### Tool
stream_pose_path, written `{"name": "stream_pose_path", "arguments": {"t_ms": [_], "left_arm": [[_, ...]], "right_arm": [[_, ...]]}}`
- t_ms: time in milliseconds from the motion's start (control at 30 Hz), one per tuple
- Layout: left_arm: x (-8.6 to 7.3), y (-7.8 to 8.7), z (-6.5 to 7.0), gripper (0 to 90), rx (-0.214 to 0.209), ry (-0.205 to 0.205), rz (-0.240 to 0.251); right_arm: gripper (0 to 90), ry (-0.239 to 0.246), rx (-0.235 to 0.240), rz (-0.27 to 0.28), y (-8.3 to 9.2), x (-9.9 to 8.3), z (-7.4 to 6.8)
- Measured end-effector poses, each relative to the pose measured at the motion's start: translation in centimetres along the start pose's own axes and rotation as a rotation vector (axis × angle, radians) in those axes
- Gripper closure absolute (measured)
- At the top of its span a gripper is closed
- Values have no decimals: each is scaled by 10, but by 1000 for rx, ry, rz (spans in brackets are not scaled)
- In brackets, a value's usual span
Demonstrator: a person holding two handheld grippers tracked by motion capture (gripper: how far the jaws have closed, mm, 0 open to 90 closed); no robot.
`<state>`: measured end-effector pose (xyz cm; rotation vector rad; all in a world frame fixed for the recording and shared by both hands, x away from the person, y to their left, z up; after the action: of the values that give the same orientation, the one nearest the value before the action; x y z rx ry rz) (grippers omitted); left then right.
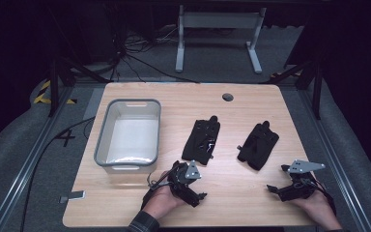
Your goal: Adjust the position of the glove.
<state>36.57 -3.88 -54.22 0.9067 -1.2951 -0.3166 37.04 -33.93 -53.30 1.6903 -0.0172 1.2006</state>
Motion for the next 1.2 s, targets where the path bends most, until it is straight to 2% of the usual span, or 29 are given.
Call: {"name": "stream_pose_path", "arguments": {"t_ms": [233, 367, 500, 533, 700, 767, 900, 933, 967, 1200], "left_arm": [[0, 0, 0, 0, 0, 1, -1], [0, 0, 0, 0, 2, 2, -2], [0, 0, 0, 0, 2, 2, -2], [0, 0, 0, 0, 0, 1, -2], [0, 0, 0, 0, -3, 0, -1], [0, 0, 0, 0, -3, -1, -1], [0, 0, 0, 0, -3, -1, -2], [0, 0, 0, 0, -4, -1, -1], [0, 0, 0, 0, -4, -1, -1], [0, 0, 0, 0, -5, -2, 0]], "right_arm": [[27, 1, 7, -6, 1, 1, -2], [142, 4, -2, 15, 8, 11, -3], [181, -6, -10, 29, 12, 15, 1], [229, -16, -8, 40, 13, 19, 5], [294, -30, -2, 53, 13, 26, 11], [392, -30, 14, 58, 13, 31, 13], [463, -30, 26, 62, 12, 36, 13], [515, -27, 32, 64, 11, 41, 13], [515, -27, 32, 64, 11, 41, 13], [725, -28, 68, 53, 2, 53, 12]]}}
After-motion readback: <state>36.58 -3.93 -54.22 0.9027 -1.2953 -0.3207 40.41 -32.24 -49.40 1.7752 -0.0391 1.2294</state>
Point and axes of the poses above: each handheld gripper's, and its own axes: y roughly backward along the jaws, x roughly out of its top, z roughly to its right, the point moved 9 cm from there along -y, roughly forward along the jaws, and after that the axes turned 1 degree about x, right-handed, at the moved point
